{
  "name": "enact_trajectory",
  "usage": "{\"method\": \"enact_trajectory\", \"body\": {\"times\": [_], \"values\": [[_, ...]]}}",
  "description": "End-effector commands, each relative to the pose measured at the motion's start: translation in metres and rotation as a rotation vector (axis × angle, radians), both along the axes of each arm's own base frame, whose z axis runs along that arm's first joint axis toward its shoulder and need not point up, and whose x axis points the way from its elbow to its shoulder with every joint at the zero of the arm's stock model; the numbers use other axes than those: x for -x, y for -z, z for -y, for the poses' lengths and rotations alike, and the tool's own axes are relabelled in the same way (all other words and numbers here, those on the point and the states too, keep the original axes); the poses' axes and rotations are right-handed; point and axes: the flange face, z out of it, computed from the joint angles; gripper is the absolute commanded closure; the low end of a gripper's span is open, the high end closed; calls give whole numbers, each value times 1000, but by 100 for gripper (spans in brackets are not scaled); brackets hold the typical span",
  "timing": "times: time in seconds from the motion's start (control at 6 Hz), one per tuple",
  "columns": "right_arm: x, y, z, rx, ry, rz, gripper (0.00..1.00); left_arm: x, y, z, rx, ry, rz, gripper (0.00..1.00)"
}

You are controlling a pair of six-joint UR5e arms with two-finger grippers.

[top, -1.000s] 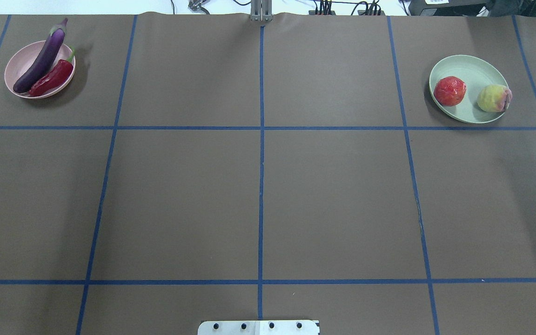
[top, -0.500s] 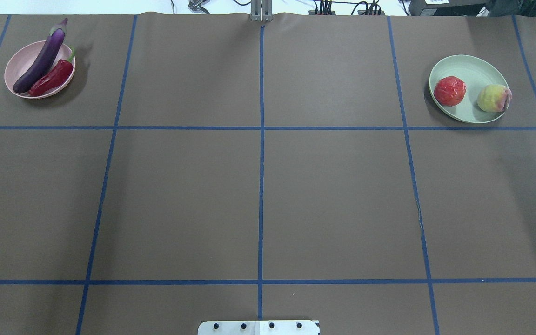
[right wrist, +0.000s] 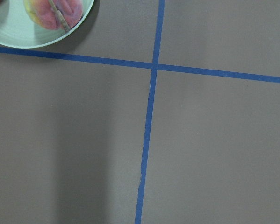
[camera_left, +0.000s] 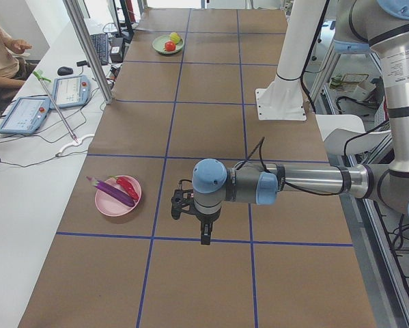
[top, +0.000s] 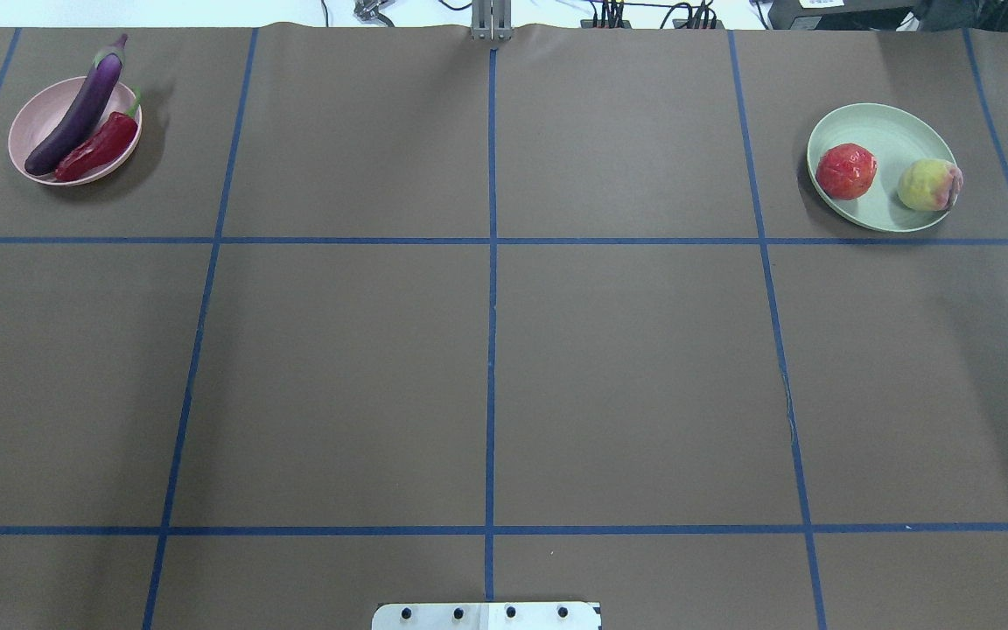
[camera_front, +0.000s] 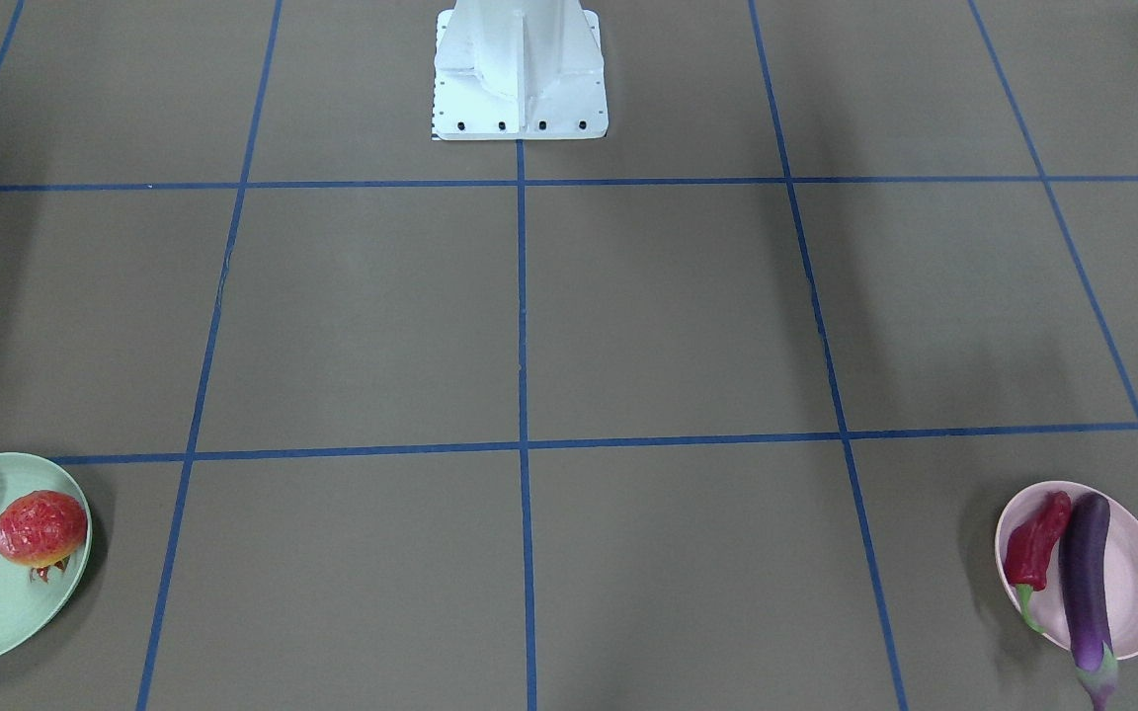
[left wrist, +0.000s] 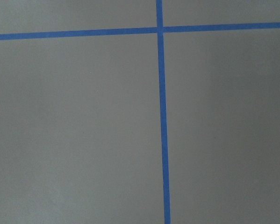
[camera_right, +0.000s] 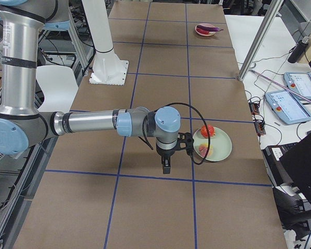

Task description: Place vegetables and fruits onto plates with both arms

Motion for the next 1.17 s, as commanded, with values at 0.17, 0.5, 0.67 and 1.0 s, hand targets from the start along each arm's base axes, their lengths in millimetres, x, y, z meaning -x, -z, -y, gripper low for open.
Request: {"method": "enact_trajectory", "body": {"times": [0.17,0.5,0.67,1.0], "values": [[0,-1,-3,-24,2,0,0,0,0,0,2,0,-6,0],[0,2,-4,-29,2,1,0,-1,-1,0,0,-4,-5,0],[0,2,-4,-27,2,1,0,-1,-1,0,0,-4,-7,0],[0,1,-4,-25,1,1,0,-1,1,0,-3,-4,-7,0]]}}
